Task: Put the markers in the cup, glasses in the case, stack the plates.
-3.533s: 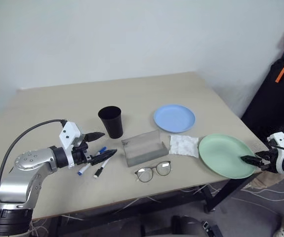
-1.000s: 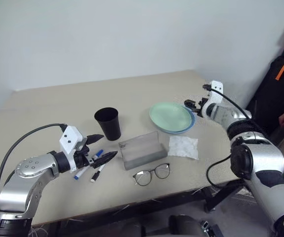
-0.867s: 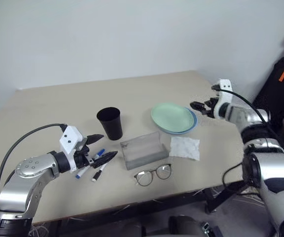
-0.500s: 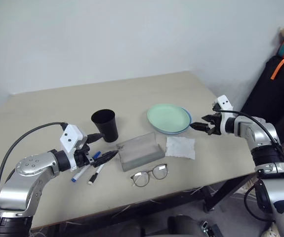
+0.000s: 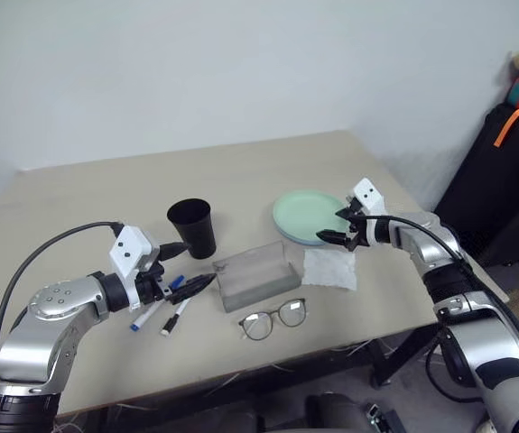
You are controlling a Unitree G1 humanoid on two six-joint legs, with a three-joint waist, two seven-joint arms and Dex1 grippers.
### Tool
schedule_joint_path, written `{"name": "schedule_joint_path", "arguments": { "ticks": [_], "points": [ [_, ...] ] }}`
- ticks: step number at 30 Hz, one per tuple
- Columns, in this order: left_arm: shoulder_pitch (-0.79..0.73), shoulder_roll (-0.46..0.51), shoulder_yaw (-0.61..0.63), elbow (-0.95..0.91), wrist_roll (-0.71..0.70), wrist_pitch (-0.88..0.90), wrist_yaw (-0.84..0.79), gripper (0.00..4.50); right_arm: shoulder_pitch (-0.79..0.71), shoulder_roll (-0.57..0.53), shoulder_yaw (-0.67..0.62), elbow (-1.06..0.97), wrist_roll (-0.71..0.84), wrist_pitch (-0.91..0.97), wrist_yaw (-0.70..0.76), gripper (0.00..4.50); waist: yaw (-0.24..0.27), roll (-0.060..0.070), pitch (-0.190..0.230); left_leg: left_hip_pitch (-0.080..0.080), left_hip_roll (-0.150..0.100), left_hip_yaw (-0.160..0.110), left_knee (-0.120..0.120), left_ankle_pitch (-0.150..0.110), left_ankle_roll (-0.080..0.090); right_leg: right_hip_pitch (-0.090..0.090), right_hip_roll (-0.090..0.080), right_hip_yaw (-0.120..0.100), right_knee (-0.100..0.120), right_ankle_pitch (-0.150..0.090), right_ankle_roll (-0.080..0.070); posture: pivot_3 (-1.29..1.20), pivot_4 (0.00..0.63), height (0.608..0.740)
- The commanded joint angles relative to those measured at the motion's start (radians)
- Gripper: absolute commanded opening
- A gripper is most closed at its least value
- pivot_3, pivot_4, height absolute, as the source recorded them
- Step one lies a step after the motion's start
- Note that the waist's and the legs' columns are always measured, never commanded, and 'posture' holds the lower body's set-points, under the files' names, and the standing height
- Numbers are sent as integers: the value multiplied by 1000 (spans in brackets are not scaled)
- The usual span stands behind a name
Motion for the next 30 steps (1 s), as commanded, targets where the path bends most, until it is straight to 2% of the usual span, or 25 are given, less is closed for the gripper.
{"name": "schedule_joint_path", "arguments": {
  "ticks": [1, 6, 15, 30],
  "points": [
    [-13, 1, 15, -20, -10, -4, 5, 4500, -68, 24, -22, 57, -18, -54, -48, 4463, -1, 0, 0, 0, 0, 0, 0, 0, 0, 0, 0, 2, 0, 0, 0, 0, 0, 735],
    [-2, 1, 21, -31, -13, -1, 7, 4500, -47, 0, -14, 28, 0, -19, 31, 4463, 3, -1, 0, 0, -4, -2, -2, 0, 0, 0, 2, 10, 2, 0, 0, 0, 0, 735],
    [7, -1, 22, -34, -13, -1, 12, 4500, 91, -89, 16, -74, -2, 52, 169, 4463, 1, -1, -1, 0, -5, 1, -1, -1, 4, 1, 2, 20, 1, 0, 0, 0, 0, 735],
    [-6, 4, 16, -19, -10, -5, -5, 4500, 138, -100, 38, -79, -15, 99, 187, 4463, 0, -2, -1, 1, -5, 2, 0, 0, 6, 2, 5, 18, 3, 0, 0, 0, 0, 735]
  ]
}}
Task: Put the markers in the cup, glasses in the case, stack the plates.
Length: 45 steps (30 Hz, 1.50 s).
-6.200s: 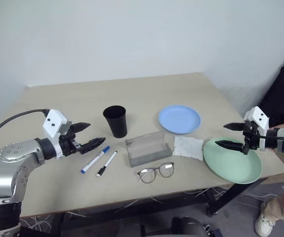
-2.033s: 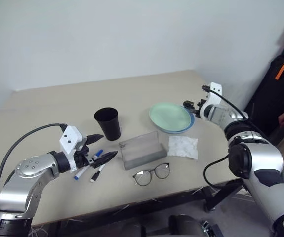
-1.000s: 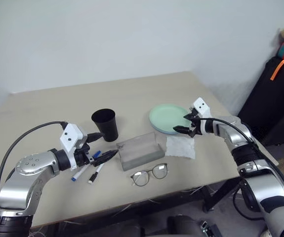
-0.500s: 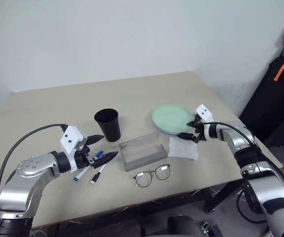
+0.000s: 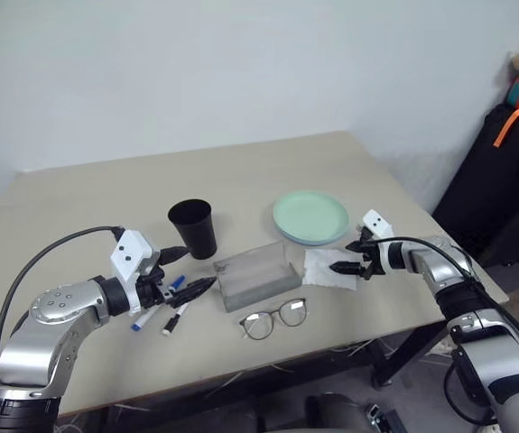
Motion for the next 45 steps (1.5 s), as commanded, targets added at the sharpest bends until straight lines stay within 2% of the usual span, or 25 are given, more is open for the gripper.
{"name": "schedule_joint_path", "arguments": {
  "ticks": [1, 14, 17, 27, 33, 40, 42, 45],
  "points": [
    [-21, 11, 18, -15, -13, -9, -10, 4500, -2, -7, 5, -30, -7, 6, 9, 4463, 0, 0, 0, 0, 0, 0, 0, 0, 0, 0, 0, 0, 0, 0, 0, 0, 0, 735],
    [-12, 17, 34, -22, -32, -4, -28, 4500, 22, 4, 42, -26, -45, -4, 18, 4463, 0, -3, -2, 0, -1, 0, 0, 0, 0, 1, -1, 1, 0, 0, 0, 0, 0, 735],
    [-13, 16, 33, -19, -30, -6, -26, 4500, 23, 1, 46, -34, -50, -8, 25, 3592, 0, -3, -2, 0, -1, 0, 0, 0, 0, 1, -1, 0, 1, 0, 0, 0, 0, 735],
    [-20, 13, 25, -11, -24, -14, -23, 4500, 14, -21, 55, -59, -66, -42, 58, 58, 0, -3, -2, 0, -1, 0, 0, 0, 0, 0, -1, 0, 1, 0, 0, 0, 0, 735],
    [-25, 12, 22, -4, -20, -18, -21, 4500, -26, -31, 49, -63, -68, -52, 78, 22, 0, -3, -2, 0, -1, 0, 0, 0, 0, 0, -1, 1, 1, 0, 0, 0, 0, 735],
    [-31, 15, 23, 2, -21, -21, -23, 4500, -150, -9, -82, -116, 111, 52, 176, 22, -1, -3, -2, 0, 0, 0, 0, 0, 0, -1, -1, 1, 1, 0, 0, 0, 0, 735],
    [-33, 15, 22, 5, -20, -22, -24, 4500, -214, 18, -118, -56, 131, 59, 136, 22, -1, -3, -2, 0, 0, 0, 0, 0, 0, 0, 0, 0, 1, 0, 0, 0, 0, 735],
    [-38, 12, 18, 8, -18, -24, -23, 4500, -317, 85, -149, 109, 92, 4, -25, 22, -1, -3, -2, 1, 0, 0, 0, 0, 0, 0, 0, 0, 2, 0, 0, 0, 0, 735]
  ]
}}
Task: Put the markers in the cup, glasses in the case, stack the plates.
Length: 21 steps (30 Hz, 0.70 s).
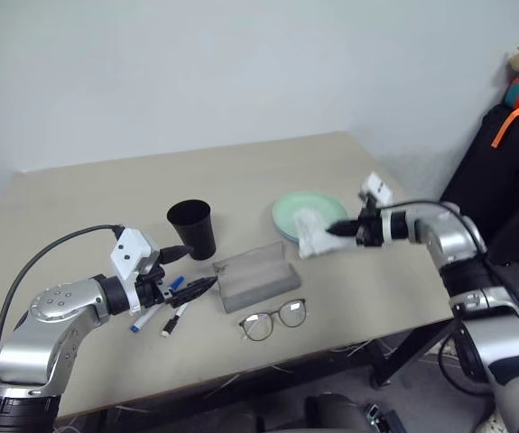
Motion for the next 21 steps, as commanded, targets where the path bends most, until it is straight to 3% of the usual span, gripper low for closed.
{"name": "schedule_joint_path", "arguments": {
  "ticks": [1, 9, 12, 16, 21],
  "points": [
    [-26, 9, 15, -4, 2, -21, -2, 4500, -83, 52, -30, 153, -37, -85, -163, 22, 0, 0, 0, 0, 0, 0, 0, 0, 0, 0, 0, 0, 0, 0, 0, 0, 0, 735],
    [-19, 3, 14, -13, 1, -22, 3, 4500, -195, 163, -7, 477, -156, -317, -437, 22, 0, -1, -1, -2, 0, 0, -1, 0, 0, -2, -2, 4, 1, 1, 1, 0, 0, 735],
    [-13, 2, 16, -19, -1, -22, 5, 4500, -213, 187, -15, 543, -173, -367, -498, 594, -3, -1, -1, -2, 0, 0, -2, 0, 0, -2, -2, 6, 0, 1, 2, 0, 0, 735],
    [-2, -1, 20, -32, -4, -19, 11, 4500, -220, 200, -31, 583, -180, -412, -554, 1911, -2, -1, -1, -2, 0, -2, -3, 0, 0, -1, -2, 6, 0, 1, 2, 0, 0, 735],
    [9, -2, 21, -41, -9, -15, 15, 4500, -221, 158, -47, 564, -176, -414, -510, 3559, -2, 0, -1, -2, 0, -2, -2, 0, 1, 0, -2, 6, 0, 1, 1, 0, 0, 735]
  ]
}}
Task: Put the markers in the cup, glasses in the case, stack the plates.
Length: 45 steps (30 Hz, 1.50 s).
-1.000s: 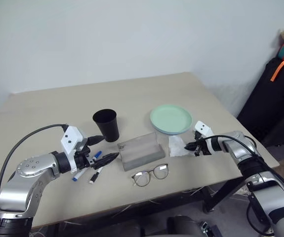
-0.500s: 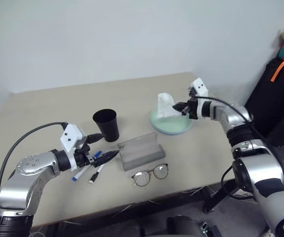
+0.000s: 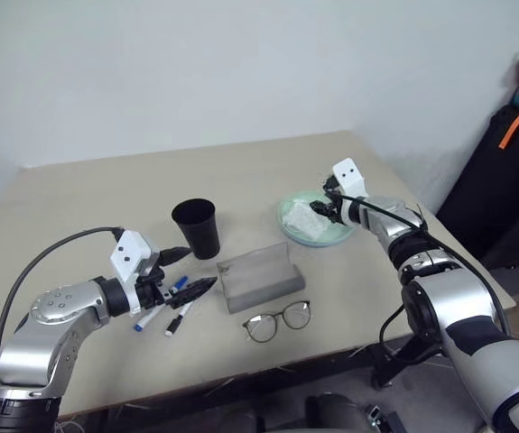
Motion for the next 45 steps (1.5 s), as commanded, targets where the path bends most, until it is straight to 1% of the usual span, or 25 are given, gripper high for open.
{"name": "schedule_joint_path", "arguments": {
  "ticks": [1, 3, 5, 7, 10, 12, 15, 18, 21, 26, 30, 34, 45],
  "points": [
    [-7, 3, 22, -34, -10, -9, 6, 4500, -34, -51, -20, -57, 1, -19, 44, 3963, 0, 0, 0, 0, 0, 0, 0, 0, 0, 0, 0, 0, 0, 0, 0, 0, 0, 735],
    [-9, 2, 17, -31, -10, -7, 6, 4500, -22, -84, -17, -102, 3, -19, 90, 4494, 0, 0, 0, 0, 0, 0, 0, 1, 1, 0, 0, 0, 0, 0, 0, 0, 0, 735],
    [-16, -2, -1, -27, -9, -4, 1, 4500, 4, -120, -14, -183, 24, 18, 189, 4494, 0, 0, 0, 0, 0, 0, 0, 1, 1, 0, 0, 0, 0, 0, -1, 0, 0, 735],
    [-25, -8, -31, -29, -5, -2, -8, 4500, 69, -163, 5, -331, 51, 60, 329, 4494, 3, 0, 0, 0, -1, 0, 0, 1, 1, 0, 0, 0, 0, 0, 0, 0, 0, 735],
    [-48, -20, -77, -17, 5, 1, -12, 4500, 175, -224, 20, -555, 97, 155, 477, 4494, 3, 0, 0, 0, -1, -1, 0, 1, 1, 1, 0, 0, 0, 0, 1, 0, 0, 735],
    [-67, -30, -116, -6, 18, 4, -13, 4500, 232, -263, 22, -668, 121, 207, 538, 4494, 5, 0, 0, 0, -1, -1, 0, 1, 1, 1, 1, 0, 0, 0, 1, 0, 0, 735],
    [-86, -38, -169, -3, 30, 3, -24, 4500, 266, -298, 11, -751, 163, 298, 589, 4494, 5, 1, 0, 0, -2, 1, 1, 1, 1, 1, 1, 0, 1, 0, 0, 0, 0, 735],
    [-118, -47, -227, 2, 37, 8, -48, 4500, 300, -346, 10, -845, 218, 366, 672, 4494, 5, 1, 0, 0, -4, 1, 2, 1, 2, 1, 1, -1, 1, -1, -1, 0, 0, 735],
    [-149, -47, -269, 24, 48, 3, -76, 4500, 318, -368, 14, -903, 240, 387, 685, 4494, 4, 1, 0, 0, -4, 1, 2, 1, 2, 1, 1, -1, 1, -1, -1, 0, 0, 735],
    [-188, -33, -342, 74, 77, -12, -152, 4500, 331, -379, 23, -937, 242, 398, 674, 4494, 4, 1, 0, 1, -4, 1, 2, 1, 2, 1, 1, -3, 1, -1, -1, 0, 0, 735],
    [-219, -21, -401, 130, 120, -39, -225, 4500, 367, -405, 29, -1010, 283, 447, 729, 4494, 6, 1, 0, 1, -4, 1, 3, 2, 3, 1, 1, -3, 1, -1, -1, 0, 0, 735],
    [-275, -33, -453, 204, 161, -66, -283, 4500, 404, -440, 47, -1083, 321, 480, 786, 4494, 10, 1, 0, 0, -4, 0, 4, 2, 3, 0, 1, -3, 1, -1, -1, 0, 0, 735],
    [-442, -90, -579, 369, 243, -116, -439, 4500, 482, -523, 76, -1195, 382, 507, 871, 4494, 11, 0, 0, -1, -6, -1, 6, 2, 3, 1, 0, -2, 0, -2, 0, 0, 0, 735]
  ]
}}
